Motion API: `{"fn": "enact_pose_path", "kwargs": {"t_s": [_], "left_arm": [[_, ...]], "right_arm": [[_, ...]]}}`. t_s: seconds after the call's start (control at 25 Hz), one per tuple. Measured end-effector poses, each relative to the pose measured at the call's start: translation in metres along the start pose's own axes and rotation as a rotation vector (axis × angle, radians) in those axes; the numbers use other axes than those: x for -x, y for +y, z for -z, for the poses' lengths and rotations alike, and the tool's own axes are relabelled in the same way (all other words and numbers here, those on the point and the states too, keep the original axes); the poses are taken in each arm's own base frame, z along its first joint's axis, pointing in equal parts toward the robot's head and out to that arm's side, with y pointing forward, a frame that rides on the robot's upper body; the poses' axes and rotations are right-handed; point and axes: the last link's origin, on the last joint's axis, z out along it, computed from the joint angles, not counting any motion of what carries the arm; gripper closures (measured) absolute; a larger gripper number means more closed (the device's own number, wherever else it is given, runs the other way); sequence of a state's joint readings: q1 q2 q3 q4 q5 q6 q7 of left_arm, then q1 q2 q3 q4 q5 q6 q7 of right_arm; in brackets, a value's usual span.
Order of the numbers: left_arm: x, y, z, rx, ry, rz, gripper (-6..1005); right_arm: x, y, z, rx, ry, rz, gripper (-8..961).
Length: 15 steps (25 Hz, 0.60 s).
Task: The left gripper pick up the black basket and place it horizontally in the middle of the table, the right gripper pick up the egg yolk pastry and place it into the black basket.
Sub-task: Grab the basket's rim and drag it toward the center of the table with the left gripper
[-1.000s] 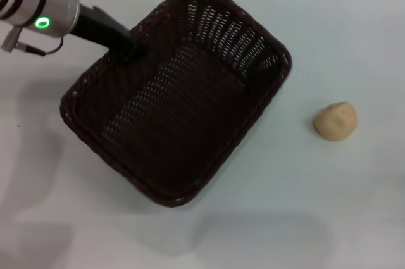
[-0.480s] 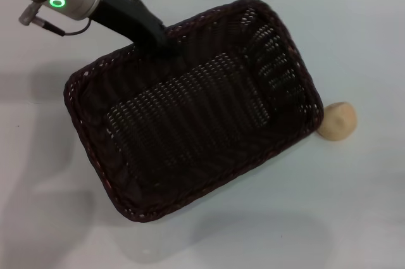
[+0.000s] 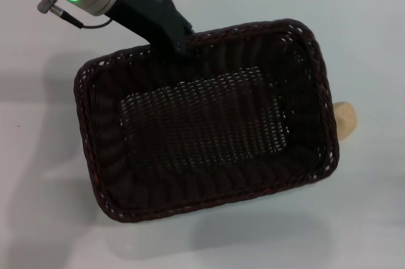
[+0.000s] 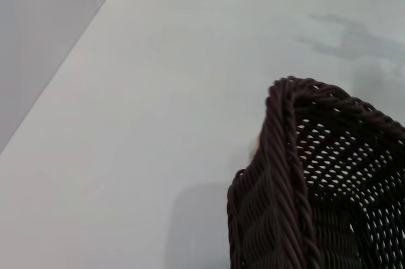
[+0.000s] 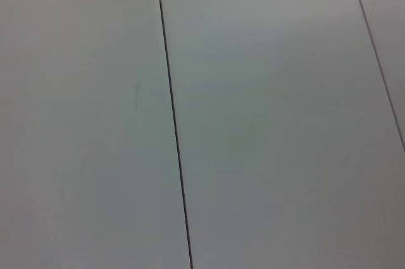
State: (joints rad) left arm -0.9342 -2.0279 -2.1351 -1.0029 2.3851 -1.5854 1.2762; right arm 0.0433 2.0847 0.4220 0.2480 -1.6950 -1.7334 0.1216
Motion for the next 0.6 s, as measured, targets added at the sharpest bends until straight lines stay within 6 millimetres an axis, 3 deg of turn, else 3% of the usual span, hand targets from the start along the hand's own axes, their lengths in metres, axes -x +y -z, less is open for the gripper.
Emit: {"fn": "enact_pose_path", "kwargs": {"t_s": [0.6], "left_arm": [[-0.012,0.007,-0.012,0.074,0.017,-0.094,819]], "right_arm": [[0.001,0.000,0.000,0.001,-0.004,0.005,196]]}}
